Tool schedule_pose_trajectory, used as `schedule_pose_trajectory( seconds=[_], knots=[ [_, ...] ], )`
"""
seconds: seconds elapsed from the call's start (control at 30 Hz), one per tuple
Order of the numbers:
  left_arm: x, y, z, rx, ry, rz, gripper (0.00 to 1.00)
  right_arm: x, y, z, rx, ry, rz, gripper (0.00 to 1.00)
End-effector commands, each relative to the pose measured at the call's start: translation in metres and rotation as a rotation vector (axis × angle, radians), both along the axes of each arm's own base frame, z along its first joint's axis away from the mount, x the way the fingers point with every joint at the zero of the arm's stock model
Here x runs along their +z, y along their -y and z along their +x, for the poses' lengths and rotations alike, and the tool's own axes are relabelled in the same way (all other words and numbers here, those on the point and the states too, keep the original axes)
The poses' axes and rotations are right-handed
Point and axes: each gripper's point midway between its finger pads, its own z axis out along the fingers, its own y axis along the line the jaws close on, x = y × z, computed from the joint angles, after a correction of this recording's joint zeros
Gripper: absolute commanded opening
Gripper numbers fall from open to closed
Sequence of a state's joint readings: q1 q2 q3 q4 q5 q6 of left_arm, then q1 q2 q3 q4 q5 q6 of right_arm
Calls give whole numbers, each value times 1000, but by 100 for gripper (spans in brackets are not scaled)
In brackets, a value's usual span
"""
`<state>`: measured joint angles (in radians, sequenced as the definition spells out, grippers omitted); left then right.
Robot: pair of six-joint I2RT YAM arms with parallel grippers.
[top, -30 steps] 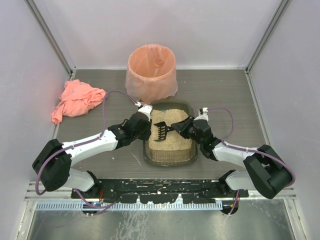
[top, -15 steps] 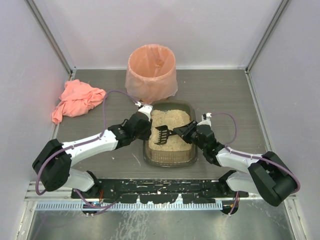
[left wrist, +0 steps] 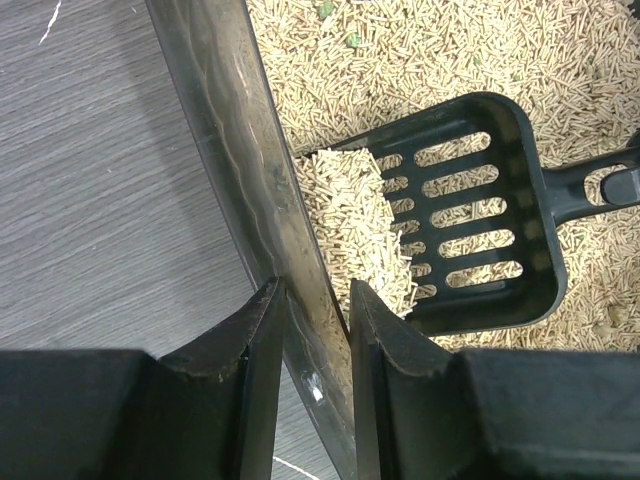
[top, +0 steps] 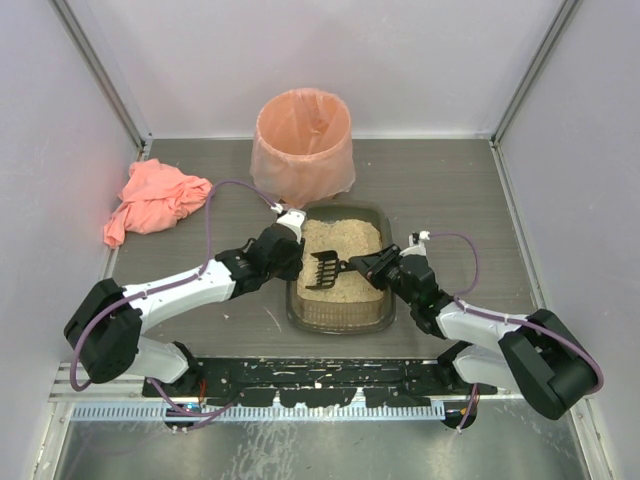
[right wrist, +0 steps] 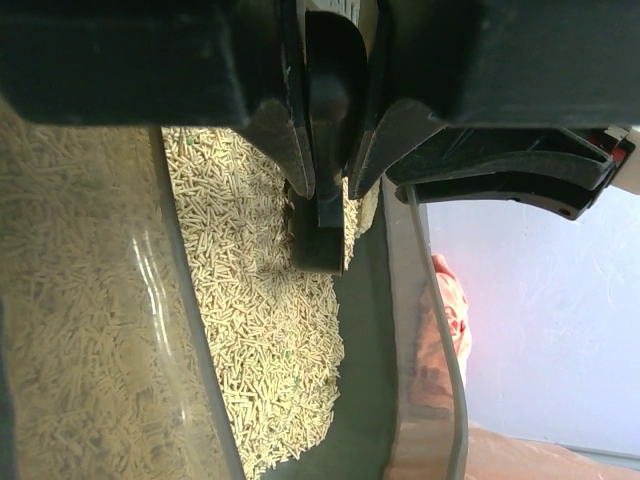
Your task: Clean the litter box
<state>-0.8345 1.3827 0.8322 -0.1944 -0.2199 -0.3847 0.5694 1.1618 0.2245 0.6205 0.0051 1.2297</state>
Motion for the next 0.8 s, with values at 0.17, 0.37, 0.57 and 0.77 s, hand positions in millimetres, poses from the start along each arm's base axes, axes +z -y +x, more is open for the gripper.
schedule_pose_trajectory(
  seconds=[0.17, 0.37, 0.57, 0.77],
  knots=[
    [22, 10, 3, -45, 48, -65, 30, 14, -9, 9, 34, 48, 28, 1],
    [22, 10, 3, -46, 46, -64, 29, 17, -9, 19, 61, 92, -116, 1],
    [22, 9, 3, -42, 47, -63, 29, 56, 9, 34, 80, 226, -416, 1],
    [20, 9, 4, -37, 42, -65, 29, 93, 29, 41, 114, 364, -694, 1]
  ],
)
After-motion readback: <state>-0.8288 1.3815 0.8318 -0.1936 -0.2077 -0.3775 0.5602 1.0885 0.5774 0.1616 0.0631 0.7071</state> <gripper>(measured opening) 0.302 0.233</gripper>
